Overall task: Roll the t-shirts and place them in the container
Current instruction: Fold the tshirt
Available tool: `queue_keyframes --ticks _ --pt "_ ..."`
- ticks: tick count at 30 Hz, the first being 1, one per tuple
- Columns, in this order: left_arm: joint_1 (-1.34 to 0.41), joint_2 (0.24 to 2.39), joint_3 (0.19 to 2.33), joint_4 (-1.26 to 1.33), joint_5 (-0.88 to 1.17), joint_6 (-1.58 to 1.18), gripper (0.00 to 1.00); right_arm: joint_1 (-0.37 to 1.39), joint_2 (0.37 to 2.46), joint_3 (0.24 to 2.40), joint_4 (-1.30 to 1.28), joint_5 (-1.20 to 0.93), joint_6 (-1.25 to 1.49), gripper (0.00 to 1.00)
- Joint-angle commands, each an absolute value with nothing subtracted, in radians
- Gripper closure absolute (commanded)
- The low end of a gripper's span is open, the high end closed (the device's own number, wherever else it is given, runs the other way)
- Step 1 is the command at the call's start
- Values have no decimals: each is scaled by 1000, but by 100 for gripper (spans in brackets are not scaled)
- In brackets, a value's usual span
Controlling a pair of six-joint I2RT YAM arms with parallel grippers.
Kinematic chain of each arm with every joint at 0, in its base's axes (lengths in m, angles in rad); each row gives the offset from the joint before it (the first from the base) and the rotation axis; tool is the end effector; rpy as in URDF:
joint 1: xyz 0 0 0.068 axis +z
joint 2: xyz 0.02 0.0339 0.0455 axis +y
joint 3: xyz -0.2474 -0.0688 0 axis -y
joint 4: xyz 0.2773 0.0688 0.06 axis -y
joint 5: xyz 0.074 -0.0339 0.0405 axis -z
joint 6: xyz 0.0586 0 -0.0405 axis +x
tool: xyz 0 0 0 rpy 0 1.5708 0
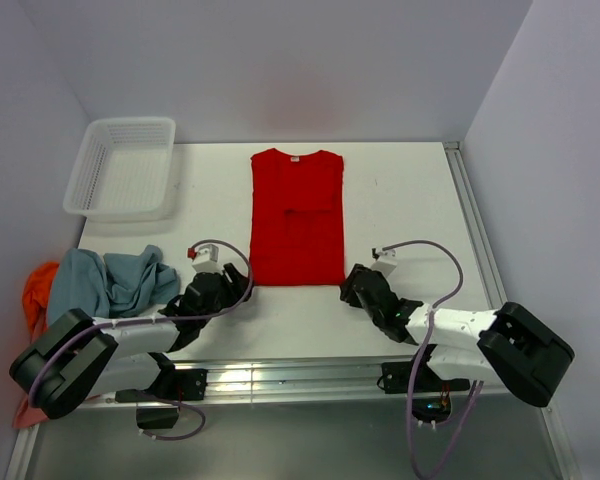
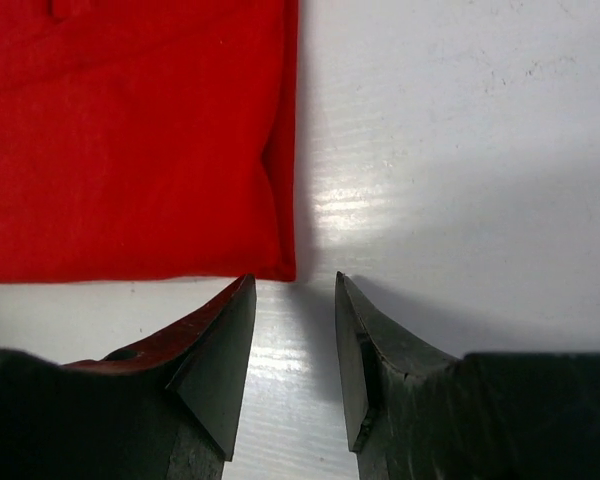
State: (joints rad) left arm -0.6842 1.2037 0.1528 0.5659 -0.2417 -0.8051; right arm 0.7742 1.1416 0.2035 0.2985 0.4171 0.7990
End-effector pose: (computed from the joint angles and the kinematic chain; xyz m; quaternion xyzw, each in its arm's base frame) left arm 0.1924 -0.1388 0.0725 -0.1135 0.8447 -0.2717 0.4471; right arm 0.1823 0.1451 0.0742 0.1038 0.8730 0.1803 0.4412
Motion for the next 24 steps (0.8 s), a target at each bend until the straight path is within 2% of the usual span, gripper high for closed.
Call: queue_keyframes --ticks 1,12,16,22,24 --pt "-689 1207 141 626 -278 -785 40 795 1186 213 393 515 810 55" --pt "-689 1298 170 675 -242 -764 42 801 1264 245 431 499 778 59" --pt "-689 1321 175 686 -235 -761 43 801 1275 245 439 489 773 68" --pt "-687 1362 189 699 -224 -756 46 802 1328 298 391 483 775 100" --pt "-689 1370 189 706 -218 -756 48 802 1333 302 384 488 779 100"
